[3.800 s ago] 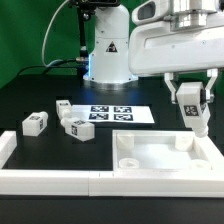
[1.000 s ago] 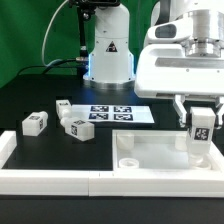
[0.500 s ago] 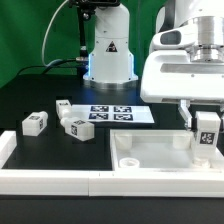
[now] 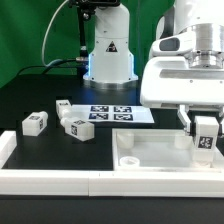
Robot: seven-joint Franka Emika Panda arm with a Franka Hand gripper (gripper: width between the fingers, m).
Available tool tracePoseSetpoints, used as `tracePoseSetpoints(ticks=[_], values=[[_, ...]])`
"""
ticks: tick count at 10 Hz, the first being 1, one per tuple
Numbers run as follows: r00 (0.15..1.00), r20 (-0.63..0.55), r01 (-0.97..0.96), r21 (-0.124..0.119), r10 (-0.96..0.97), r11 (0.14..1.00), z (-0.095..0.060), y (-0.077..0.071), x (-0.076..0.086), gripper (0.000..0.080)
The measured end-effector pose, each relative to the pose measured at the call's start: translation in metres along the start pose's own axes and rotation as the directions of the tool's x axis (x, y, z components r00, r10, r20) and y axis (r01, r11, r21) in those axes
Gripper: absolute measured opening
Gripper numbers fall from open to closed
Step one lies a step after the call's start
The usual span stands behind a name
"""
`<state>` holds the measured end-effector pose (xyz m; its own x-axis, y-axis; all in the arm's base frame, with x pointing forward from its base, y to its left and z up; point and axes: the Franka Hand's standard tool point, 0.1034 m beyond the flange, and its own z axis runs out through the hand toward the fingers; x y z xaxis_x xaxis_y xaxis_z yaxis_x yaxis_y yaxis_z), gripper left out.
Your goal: Assemble one leg
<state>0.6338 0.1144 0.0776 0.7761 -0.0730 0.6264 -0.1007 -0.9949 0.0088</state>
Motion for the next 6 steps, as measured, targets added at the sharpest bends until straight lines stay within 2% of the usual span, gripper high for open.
tracePoseSetpoints(ticks=[2,3,4,5,6], values=[[1.0,0.005,0.005,-0.001,-0.005,1.0,0.0,0.0,0.0,0.0287],[1.0,0.023,0.012,-0.003,-0.012,1.0,0.002,0.0,-0.002,0.0365],[0.998,0.056,0.015,-0.004,-0.015,1.0,0.001,0.002,0.0,0.0365],[0.996,0.084,0.002,-0.002,-0.002,1.0,-0.004,0.007,0.009,0.0557],[0.993,0.114,-0.014,0.001,0.014,1.0,-0.009,0.009,0.016,0.0629]])
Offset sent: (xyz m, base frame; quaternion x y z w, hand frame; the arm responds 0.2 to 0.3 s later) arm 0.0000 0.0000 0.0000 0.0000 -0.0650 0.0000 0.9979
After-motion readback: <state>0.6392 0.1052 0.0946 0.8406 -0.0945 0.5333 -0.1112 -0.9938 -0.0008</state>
